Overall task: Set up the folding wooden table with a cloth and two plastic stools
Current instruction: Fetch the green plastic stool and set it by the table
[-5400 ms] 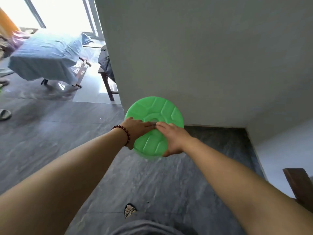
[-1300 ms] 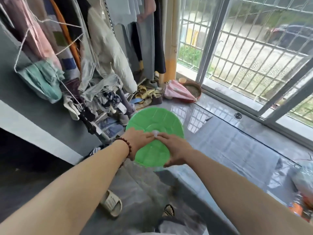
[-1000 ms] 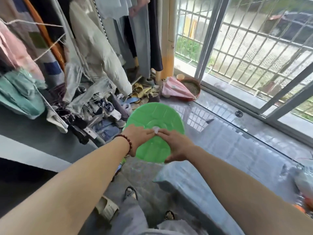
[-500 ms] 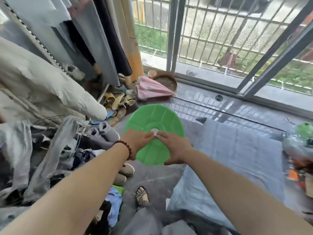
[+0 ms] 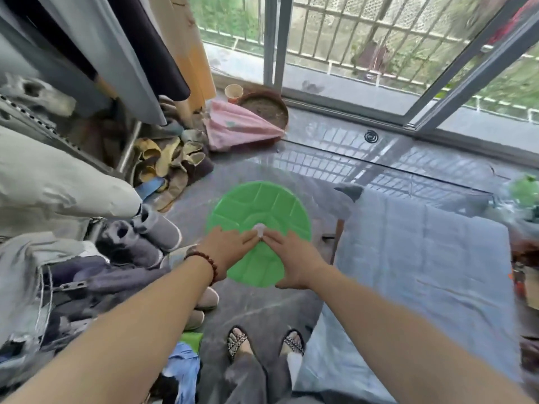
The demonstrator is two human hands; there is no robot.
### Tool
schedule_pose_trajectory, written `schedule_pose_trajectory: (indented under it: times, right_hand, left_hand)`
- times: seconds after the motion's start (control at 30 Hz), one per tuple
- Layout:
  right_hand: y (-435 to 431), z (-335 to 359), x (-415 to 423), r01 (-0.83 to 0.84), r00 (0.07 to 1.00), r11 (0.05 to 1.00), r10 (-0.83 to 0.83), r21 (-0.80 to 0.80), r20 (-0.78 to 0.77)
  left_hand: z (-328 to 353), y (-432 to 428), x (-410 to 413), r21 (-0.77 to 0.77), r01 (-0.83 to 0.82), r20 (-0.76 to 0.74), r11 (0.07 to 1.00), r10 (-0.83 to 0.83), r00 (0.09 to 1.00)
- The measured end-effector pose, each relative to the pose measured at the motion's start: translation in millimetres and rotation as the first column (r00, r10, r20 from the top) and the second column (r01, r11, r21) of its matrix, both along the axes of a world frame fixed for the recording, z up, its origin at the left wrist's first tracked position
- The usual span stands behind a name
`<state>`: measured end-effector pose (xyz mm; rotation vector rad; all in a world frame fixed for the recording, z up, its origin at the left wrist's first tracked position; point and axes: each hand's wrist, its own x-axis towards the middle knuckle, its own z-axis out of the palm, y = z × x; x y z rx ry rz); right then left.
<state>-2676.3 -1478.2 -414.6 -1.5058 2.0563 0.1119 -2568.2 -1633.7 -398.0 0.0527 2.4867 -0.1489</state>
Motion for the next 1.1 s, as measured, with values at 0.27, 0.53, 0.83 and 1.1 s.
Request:
schedule_pose_trajectory:
  times: [0.27, 0.53, 0.83, 1.1]
  right_hand:
    - [-15, -128, -20, 0.047, 0.999, 0.998, -0.047, 0.050, 0.008]
    - [-14, -267, -10, 0.084, 0.995, 0.995, -0.088, 0.060, 0.057]
    - [-13, -389, -9, 0.105, 0.990, 0.990, -0.114, 0.095, 0.088]
    - [-8, -439, -4, 0.075, 0.992, 0.987, -0.088, 0.142, 0.091]
  left_hand:
    - [-135, -13, -26, -0.024, 0.018, 0.003, 1.000, -0.018, 1.000]
    - [-272, -10, -22, 0.003, 0.035, 0.026, 0.999, -0.035, 0.999]
    - [-391, -6, -25, 0.049, 0.009, 0.069, 0.999, -0.012, 0.998]
    - [-449, 2, -16, 0.053, -0.008, 0.099, 0.999, 0.003, 0.995]
